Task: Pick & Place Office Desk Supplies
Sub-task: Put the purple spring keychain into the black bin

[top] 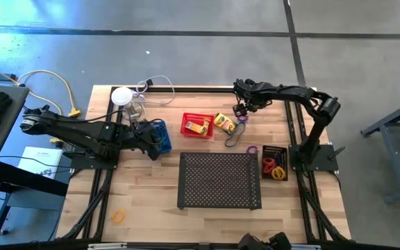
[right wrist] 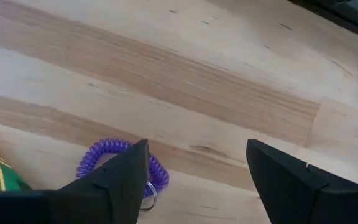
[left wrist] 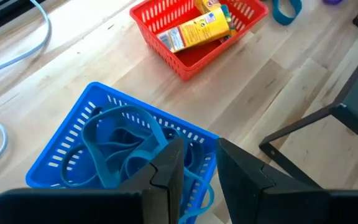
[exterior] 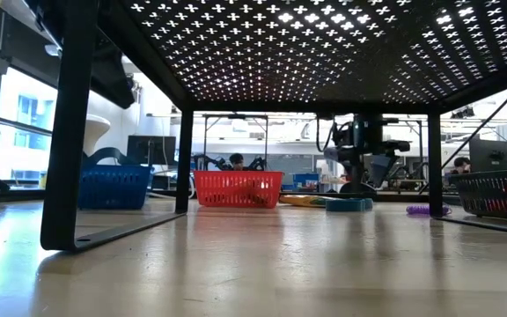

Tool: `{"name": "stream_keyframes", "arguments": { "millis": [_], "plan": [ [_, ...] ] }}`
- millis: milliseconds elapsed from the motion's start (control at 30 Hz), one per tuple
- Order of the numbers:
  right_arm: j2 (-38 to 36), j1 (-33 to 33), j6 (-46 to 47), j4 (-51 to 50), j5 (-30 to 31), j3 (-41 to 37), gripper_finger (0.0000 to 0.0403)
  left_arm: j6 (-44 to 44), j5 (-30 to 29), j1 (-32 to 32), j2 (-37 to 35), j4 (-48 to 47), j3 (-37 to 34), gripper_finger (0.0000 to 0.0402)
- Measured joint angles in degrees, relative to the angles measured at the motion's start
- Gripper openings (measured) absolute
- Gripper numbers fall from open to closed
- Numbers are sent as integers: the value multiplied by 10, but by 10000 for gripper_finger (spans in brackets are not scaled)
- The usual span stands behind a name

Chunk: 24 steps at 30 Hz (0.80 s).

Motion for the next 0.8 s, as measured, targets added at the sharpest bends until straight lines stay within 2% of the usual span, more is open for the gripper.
{"name": "stream_keyframes", "arguments": {
  "millis": [800],
  "plan": [
    [-2,2,0,80,-26,-74,256,0,-4,0,0,0,0,90]
  ]
}}
